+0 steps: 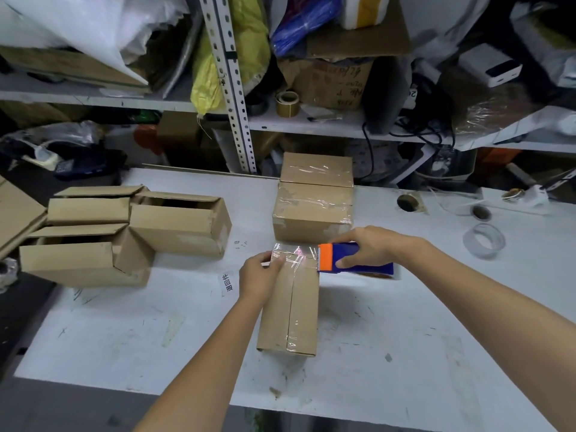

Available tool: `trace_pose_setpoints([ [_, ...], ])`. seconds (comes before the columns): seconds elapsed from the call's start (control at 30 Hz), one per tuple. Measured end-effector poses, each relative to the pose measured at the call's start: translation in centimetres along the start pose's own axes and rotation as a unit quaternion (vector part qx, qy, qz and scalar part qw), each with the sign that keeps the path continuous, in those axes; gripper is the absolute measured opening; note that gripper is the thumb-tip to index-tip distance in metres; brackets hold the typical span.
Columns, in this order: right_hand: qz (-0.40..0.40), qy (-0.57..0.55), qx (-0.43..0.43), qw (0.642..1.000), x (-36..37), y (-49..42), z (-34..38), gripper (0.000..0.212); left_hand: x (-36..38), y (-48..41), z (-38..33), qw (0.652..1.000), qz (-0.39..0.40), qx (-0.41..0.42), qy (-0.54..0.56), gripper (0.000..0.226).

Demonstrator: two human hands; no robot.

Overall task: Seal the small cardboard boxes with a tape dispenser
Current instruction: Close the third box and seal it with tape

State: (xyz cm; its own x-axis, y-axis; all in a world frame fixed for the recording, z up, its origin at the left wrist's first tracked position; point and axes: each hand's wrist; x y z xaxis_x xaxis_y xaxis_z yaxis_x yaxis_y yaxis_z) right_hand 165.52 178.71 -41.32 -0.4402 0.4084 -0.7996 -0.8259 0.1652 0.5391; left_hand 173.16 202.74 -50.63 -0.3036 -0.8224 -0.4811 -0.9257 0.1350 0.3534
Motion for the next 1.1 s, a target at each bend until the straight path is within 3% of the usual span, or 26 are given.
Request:
trace_pose_setpoints([
  [0.33, -0.012, -0.102, 0.040, 0.994, 0.6, 3.3, -4.1, 0.059, -0.4, -0.7, 0.6, 0.998, 0.000, 0.012, -0.062, 0.030],
  [0.53, -0.036, 0.020, 0.007, 0.999, 3.2, 0.7, -1.0, 0.060, -0.6, -0.4, 0.7, 0.999, 0.015, 0.023, -0.023, 0.029],
  [0.83, -0.121, 0.077, 0.009, 0.990, 6.2, 0.0, 0.8, 0.055, -0.8, -1.0, 0.6, 0.999, 0.038, 0.034, -0.018, 0.020],
  [1.1, -0.162, 0.007, 0.098, 0.982, 9.0, 1.0, -0.4, 0.058, -1.1, -0.4, 0.5, 0.999, 0.027, 0.032, -0.025, 0.023],
])
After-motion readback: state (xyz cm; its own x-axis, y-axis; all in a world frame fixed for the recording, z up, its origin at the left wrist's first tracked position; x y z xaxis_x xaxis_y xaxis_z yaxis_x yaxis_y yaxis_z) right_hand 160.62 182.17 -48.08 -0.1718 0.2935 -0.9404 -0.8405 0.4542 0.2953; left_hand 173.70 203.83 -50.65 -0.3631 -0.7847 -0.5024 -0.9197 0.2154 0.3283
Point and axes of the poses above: each hand's wrist, its own y-axis away from the middle knuckle, its own x-axis out of the palm, z = x × y, and after that the axes turned 7 degrees about -z, right-handed
